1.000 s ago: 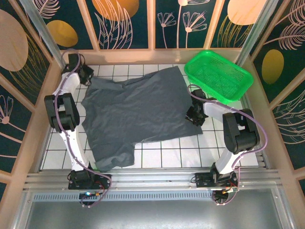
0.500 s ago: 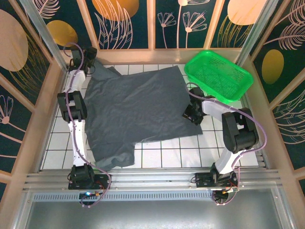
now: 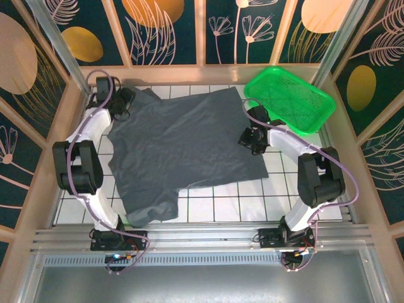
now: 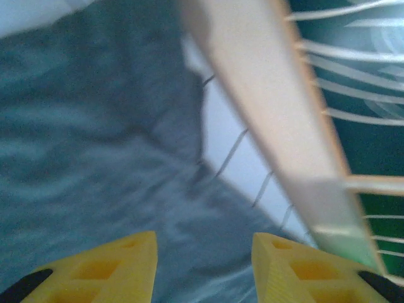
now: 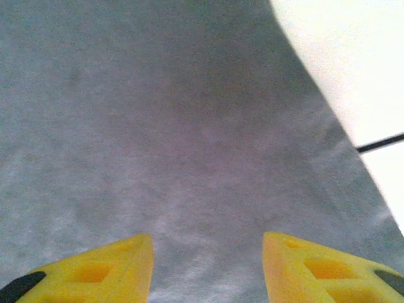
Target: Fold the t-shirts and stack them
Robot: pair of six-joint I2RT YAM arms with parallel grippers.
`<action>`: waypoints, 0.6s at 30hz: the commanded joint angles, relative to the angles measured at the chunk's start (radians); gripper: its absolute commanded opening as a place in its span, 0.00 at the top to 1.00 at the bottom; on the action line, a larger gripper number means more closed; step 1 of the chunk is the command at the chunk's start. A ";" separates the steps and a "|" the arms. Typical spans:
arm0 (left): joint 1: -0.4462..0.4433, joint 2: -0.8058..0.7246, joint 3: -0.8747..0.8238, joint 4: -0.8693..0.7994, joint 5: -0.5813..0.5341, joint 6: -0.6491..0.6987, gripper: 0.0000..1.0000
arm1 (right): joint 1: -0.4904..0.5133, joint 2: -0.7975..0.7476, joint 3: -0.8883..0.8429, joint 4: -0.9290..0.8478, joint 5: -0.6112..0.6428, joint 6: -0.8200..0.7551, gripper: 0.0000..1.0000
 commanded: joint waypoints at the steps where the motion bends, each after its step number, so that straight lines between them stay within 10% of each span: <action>1: 0.012 0.021 -0.167 -0.112 0.043 0.010 0.57 | 0.019 0.047 0.063 0.050 -0.038 -0.056 0.52; 18: 0.045 0.336 0.003 -0.136 -0.003 0.151 0.54 | -0.016 0.433 0.330 -0.022 0.013 -0.036 0.55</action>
